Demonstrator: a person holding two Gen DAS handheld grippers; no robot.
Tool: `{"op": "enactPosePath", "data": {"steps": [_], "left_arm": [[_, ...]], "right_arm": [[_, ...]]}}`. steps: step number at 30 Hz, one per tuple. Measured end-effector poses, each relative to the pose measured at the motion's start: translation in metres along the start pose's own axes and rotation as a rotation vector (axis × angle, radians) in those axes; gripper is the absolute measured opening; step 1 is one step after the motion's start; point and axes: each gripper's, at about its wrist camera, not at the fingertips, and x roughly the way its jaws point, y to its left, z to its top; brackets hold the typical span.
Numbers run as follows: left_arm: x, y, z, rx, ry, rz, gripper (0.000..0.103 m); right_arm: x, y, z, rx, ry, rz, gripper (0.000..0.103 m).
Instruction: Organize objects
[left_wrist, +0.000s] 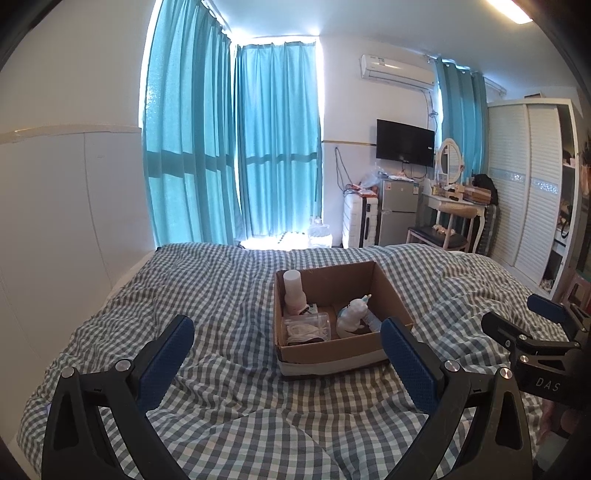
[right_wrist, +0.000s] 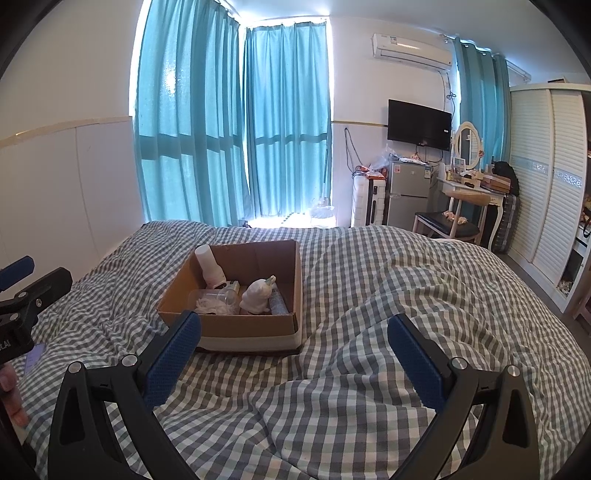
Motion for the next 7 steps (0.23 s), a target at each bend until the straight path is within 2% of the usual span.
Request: {"op": "enactPosePath", "data": {"steps": [7], "left_arm": [[0.0016,-0.0004,-0.0015,-0.001,0.007,0.001,0.103]], "right_arm": [[0.0017,-0.0006,0.0002,0.002,0.0,-0.004,0.101]]}}
